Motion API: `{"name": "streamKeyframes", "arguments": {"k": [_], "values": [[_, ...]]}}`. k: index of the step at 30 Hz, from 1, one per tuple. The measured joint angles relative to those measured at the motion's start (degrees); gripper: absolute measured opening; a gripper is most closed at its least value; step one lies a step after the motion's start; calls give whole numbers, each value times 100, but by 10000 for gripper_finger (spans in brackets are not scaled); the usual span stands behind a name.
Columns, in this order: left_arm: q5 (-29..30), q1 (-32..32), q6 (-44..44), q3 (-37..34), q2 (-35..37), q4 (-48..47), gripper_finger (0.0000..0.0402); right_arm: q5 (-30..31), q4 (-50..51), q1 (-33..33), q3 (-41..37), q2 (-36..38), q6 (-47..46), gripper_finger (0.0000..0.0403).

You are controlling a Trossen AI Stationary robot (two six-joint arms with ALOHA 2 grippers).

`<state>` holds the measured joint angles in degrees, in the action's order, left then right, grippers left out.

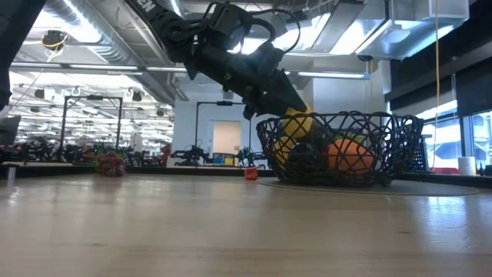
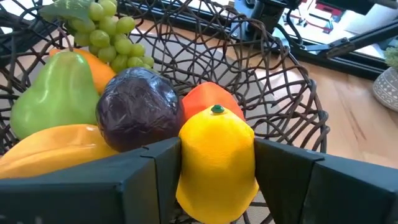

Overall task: Build produce basket
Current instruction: Put the lemon into the black wire basket

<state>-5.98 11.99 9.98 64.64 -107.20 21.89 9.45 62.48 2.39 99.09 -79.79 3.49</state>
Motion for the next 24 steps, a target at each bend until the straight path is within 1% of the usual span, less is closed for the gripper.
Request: {"name": "streamKeyframes", "arguments": {"k": [5,7,9,11,14,19,24], "values": [[20,0,14,0,0,2,172,0,0,0,0,0,0,215],[285,-4,122,0,0,-21,172,0,0,0,0,0,0,215],[406,0,341,0,2,-102,173,0,0,0,0,0,0,215],[365,2,524,-2,2,-86,173,0,0,0,0,0,0,215],[250,0,471,-2,6,46,173,0,0,0,0,-1,0,215],[225,0,462,-2,7,-20,173,-2,0,0,0,-4,-24,215],[225,0,448,-2,7,-10,173,-235,-2,0,0,-7,-7,215]]}}
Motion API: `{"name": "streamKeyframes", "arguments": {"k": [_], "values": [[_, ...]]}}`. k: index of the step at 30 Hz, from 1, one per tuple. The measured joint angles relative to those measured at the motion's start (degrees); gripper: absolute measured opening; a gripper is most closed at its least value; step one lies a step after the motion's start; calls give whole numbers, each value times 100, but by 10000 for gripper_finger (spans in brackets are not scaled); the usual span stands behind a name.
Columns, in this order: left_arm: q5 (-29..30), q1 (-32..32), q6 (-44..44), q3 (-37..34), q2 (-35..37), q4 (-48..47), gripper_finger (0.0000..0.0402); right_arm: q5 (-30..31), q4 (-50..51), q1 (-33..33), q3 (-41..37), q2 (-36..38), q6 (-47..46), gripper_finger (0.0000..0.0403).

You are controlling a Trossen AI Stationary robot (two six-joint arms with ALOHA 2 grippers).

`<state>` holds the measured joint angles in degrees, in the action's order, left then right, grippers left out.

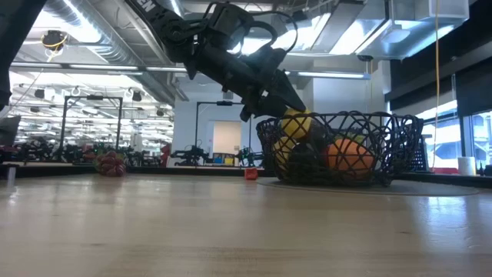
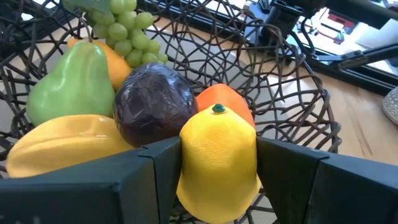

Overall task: Build produce basket
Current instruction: Put the lemon into the black wire basket

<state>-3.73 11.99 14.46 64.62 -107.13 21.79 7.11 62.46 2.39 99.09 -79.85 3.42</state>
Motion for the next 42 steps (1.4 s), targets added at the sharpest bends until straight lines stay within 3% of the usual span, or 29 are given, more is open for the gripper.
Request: {"name": "streamKeyframes", "arguments": {"k": [29,42], "values": [[129,2,336,0,0,116,173,-117,-2,-2,0,-2,2,215],[132,-78,-431,0,0,81,204,-117,-4,-2,0,-2,2,215]]}}
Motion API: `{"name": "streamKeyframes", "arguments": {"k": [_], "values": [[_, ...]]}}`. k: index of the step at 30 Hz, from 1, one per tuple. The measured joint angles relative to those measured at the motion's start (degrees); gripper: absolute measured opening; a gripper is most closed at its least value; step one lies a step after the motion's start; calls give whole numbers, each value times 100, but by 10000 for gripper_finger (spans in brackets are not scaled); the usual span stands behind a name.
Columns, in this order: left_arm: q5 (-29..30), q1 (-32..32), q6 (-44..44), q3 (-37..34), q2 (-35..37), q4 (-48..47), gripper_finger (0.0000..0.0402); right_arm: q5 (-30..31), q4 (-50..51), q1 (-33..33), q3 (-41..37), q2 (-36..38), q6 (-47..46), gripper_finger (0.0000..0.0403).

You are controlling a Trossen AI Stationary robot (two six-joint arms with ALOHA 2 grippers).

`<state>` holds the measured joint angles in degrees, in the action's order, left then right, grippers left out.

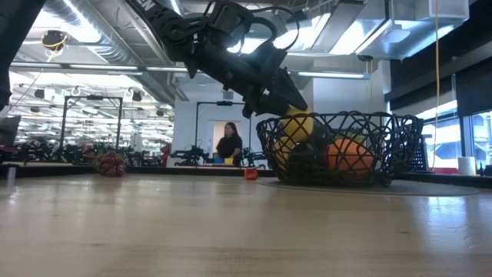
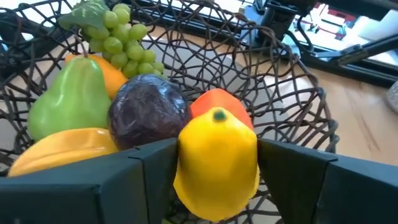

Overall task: Build produce basket
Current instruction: Put the lemon into the black wire basket, then put the purple garlic into the black wire basket

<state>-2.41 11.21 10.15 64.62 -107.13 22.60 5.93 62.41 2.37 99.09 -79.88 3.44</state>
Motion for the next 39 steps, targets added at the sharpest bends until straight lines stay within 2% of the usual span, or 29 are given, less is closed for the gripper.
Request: {"name": "streamKeyframes", "arguments": {"k": [6,11,19,26,31,34,39], "values": [[-9,1,17,0,0,-15,219,0,0,0,0,0,0,215],[-13,-1,-332,0,24,-50,219,0,0,0,0,0,0,215],[17,0,-481,0,822,-875,219,0,-1,0,0,0,2,215],[99,-168,-431,7,1915,-2696,219,-2,-2,0,-1,0,2,215],[749,-538,61,7,2607,-4282,220,-2,-7,2,-2,0,2,215],[1049,-760,697,4,2937,-5240,219,-2,-17,0,-2,0,2,215],[1225,-979,2208,4,3366,-6438,220,-1,-126,0,-2,0,2,215]]}}
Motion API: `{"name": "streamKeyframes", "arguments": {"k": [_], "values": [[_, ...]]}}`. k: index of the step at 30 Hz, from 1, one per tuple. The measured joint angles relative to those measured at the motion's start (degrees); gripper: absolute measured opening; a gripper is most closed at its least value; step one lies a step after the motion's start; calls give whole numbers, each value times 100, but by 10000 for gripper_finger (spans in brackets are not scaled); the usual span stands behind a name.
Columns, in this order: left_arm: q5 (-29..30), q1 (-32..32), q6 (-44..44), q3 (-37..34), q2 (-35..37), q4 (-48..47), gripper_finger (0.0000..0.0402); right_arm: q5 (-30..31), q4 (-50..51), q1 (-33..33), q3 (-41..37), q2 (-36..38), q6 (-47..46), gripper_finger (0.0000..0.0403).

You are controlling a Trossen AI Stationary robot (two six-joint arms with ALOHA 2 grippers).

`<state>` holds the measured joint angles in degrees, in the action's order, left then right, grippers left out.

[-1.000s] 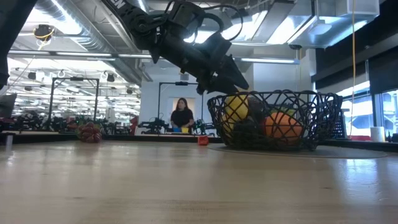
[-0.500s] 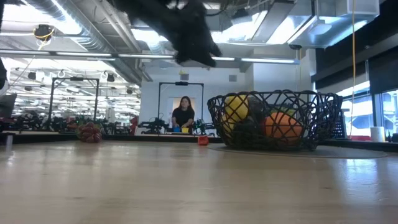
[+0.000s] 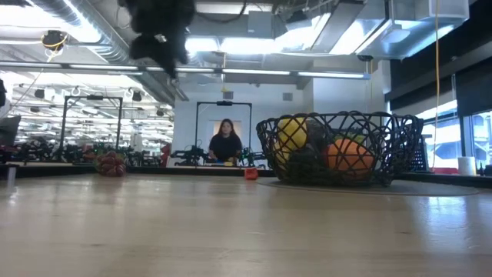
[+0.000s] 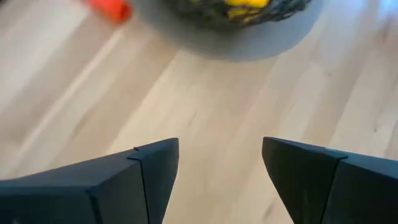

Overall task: Build produce basket
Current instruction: Put the purple garlic into the black wire basket

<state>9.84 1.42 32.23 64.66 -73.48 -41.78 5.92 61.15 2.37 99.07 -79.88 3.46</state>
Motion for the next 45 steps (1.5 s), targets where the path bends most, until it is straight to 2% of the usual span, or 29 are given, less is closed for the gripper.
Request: {"name": "streamKeyframes", "arguments": {"k": [7,11,16,19,24,27,32,35,45], "values": [[-131,-465,1027,-4,372,-1705,219,-14,-126,2,0,0,-389,215],[-371,-994,1360,-4,400,-2393,219,-16,-191,0,0,0,-752,215],[-742,-1702,2022,-31,399,-2890,219,-16,-189,2,0,0,-754,215],[-1074,-2082,2426,-136,395,-2859,219,-15,-187,1,0,0,-757,215],[-1115,-2626,3274,-497,398,-2857,218,-46,-187,0,0,-7,-1087,215],[-1231,-2859,3529,-877,398,-2571,220,-497,-178,-2,0,-28,-772,215],[-1381,-3097,3645,-1420,394,-1822,218,-1163,-195,4,0,-76,-296,215],[-1559,-3207,3670,-1686,394,-1400,220,-1167,-206,2,0,-112,-317,215],[-1509,-3426,3816,-2345,358,-560,219,-1161,-222,0,0,-144,-317,215]]}}
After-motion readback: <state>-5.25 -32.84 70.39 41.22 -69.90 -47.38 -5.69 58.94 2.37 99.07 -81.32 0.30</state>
